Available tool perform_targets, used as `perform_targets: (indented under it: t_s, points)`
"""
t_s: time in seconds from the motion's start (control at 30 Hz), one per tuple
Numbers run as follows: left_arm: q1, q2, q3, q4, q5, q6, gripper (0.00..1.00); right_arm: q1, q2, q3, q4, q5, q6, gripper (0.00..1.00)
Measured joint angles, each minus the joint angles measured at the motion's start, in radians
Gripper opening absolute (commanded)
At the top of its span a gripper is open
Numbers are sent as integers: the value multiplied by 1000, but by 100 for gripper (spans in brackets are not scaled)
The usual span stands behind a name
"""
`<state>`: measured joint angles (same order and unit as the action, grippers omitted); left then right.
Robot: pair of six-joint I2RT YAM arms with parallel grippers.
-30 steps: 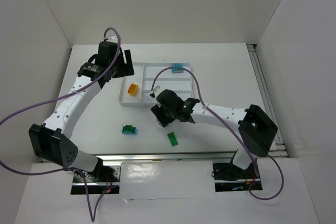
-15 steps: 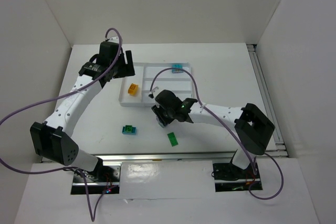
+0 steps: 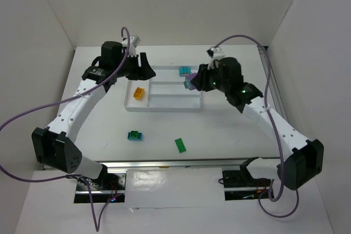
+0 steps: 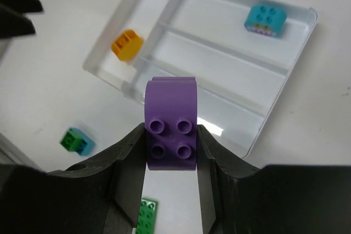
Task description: Sort the legos into containers by color
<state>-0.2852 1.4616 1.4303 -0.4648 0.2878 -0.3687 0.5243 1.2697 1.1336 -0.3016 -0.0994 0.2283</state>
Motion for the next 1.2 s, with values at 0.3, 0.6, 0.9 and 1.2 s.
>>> perform_targets:
  t_s: [0.3, 0.6, 0.9, 1.2]
  points:
    - [90, -79, -336, 527, 512, -256, 88, -282, -58, -40, 192, -520, 215, 22]
    - [43, 158, -404, 1182, 787, -633, 88, -319, -60, -127, 388, -782, 410, 22]
    - [-39, 171, -355, 1229, 799, -615, 93, -302, -62, -126, 408, -830, 417, 22]
    - [-79, 171, -348, 1285, 812, -625, 90, -264, -56, -126, 444, -840, 441, 22]
